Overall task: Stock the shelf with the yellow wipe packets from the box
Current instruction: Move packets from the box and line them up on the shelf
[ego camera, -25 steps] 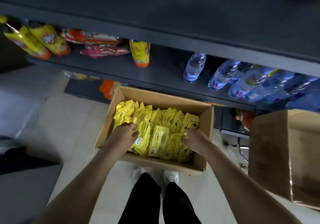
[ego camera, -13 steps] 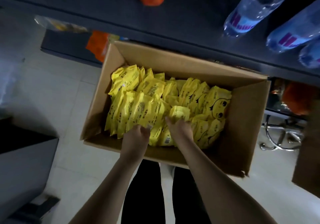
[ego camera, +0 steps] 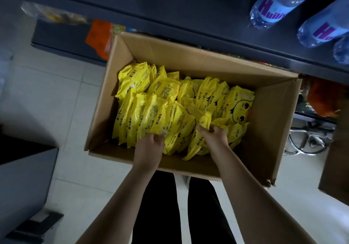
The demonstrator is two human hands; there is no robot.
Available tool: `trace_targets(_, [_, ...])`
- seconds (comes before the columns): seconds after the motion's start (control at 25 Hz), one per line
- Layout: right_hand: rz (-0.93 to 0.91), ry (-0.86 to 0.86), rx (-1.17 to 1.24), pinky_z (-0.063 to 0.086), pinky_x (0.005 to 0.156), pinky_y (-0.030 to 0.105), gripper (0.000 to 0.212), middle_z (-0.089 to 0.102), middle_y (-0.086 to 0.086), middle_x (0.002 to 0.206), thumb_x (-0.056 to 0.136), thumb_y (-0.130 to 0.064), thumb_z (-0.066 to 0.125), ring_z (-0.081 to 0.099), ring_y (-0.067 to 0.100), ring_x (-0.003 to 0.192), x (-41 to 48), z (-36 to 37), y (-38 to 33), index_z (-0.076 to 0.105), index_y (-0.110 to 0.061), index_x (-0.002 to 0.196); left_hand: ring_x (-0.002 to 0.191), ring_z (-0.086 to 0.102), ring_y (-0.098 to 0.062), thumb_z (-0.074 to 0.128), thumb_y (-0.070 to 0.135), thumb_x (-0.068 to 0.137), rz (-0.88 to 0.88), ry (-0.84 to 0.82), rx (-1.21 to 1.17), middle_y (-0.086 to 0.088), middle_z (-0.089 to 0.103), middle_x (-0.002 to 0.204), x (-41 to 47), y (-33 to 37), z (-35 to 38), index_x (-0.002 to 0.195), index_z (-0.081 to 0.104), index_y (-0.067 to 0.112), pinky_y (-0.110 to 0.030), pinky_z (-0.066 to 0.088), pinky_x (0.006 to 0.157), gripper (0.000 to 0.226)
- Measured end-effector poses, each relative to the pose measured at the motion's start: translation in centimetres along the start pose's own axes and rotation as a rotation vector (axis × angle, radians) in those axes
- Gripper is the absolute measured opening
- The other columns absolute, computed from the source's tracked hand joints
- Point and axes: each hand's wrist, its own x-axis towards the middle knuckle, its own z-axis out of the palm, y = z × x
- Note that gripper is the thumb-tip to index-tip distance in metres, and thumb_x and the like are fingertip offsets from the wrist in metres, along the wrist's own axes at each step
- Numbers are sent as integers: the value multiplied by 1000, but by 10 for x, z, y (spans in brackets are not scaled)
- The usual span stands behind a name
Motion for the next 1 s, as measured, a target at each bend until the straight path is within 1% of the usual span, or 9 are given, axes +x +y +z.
trace_targets(0.12, [40, -38, 180, 43, 84, 31, 43, 60, 5, 115, 90, -31, 61, 52, 17, 94, -6, -13, 7, 53, -10, 126, 82, 66, -32, 44, 28, 97, -6, -30, -7, -17, 70, 84, -3, 4, 5, 64, 53, 18, -44, 54, 78, 35])
trace_targets(0.28, [68, -85, 366, 37, 101, 41, 54, 49, 0, 129, 92, -30, 58, 45, 27, 125, -3, -25, 8, 40, -10, 139, 82, 66, -32, 45, 24, 97, -22, -47, -35, -14, 69, 82, -5, 9, 10, 63, 53, 18, -42, 53, 77, 35])
trace_targets(0.44, [89, -34, 397, 41, 98, 38, 59, 49, 11, 136, 90, -38, 58, 47, 30, 123, 5, -18, 9, 40, -10, 138, 72, 64, -22, 46, 24, 96, -57, -74, -111, -2, 64, 69, -5, 6, 15, 72, 59, 11, -40, 53, 78, 31])
trace_targets(0.52, [51, 12, 290, 41, 82, 32, 61, 53, 10, 118, 89, -39, 59, 52, 29, 114, 6, -11, 6, 40, -5, 136, 74, 64, -21, 47, 23, 96, -108, -62, -183, -2, 64, 70, -5, 8, 15, 76, 61, 8, -39, 53, 77, 29])
trace_targets(0.6, [15, 37, 226, 44, 71, 29, 60, 52, 4, 97, 88, -39, 61, 57, 23, 93, 7, -5, 4, 42, -2, 131, 74, 64, -21, 47, 23, 96, -264, -36, -367, -6, 65, 74, -4, 13, 12, 77, 60, 8, -34, 53, 74, 28])
trace_targets(0.68, [23, 68, 217, 47, 66, 29, 56, 55, 4, 93, 90, -37, 58, 57, 19, 83, 11, -5, 6, 45, -1, 130, 73, 64, -20, 47, 27, 96, -476, -55, -650, -10, 66, 79, -3, 19, 8, 81, 60, 4, -31, 53, 68, 30])
trace_targets(0.84, [74, 81, 298, 44, 76, 30, 58, 56, 14, 109, 92, -34, 57, 57, 26, 97, 9, -19, 13, 39, -3, 137, 80, 67, -27, 51, 58, 85, -701, -105, -1084, -21, 66, 95, -1, 34, 10, 98, 56, -4, -32, 59, 54, 64])
trace_targets(0.92, [66, 93, 276, 47, 80, 36, 58, 57, 17, 113, 92, -34, 57, 57, 30, 102, 8, -25, 13, 39, -2, 137, 81, 66, -35, 51, 68, 77, -805, -87, -1262, -27, 64, 96, 7, 43, 14, 101, 49, -5, -39, 60, 59, 77])
trace_targets(1.0, [53, 100, 259, 47, 65, 31, 57, 56, 14, 97, 91, -37, 57, 57, 23, 85, 13, -26, 12, 42, -2, 134, 83, 66, -40, 55, 74, 69, -912, -43, -1422, -29, 62, 101, 18, 49, 17, 111, 47, -1, -42, 59, 57, 86])
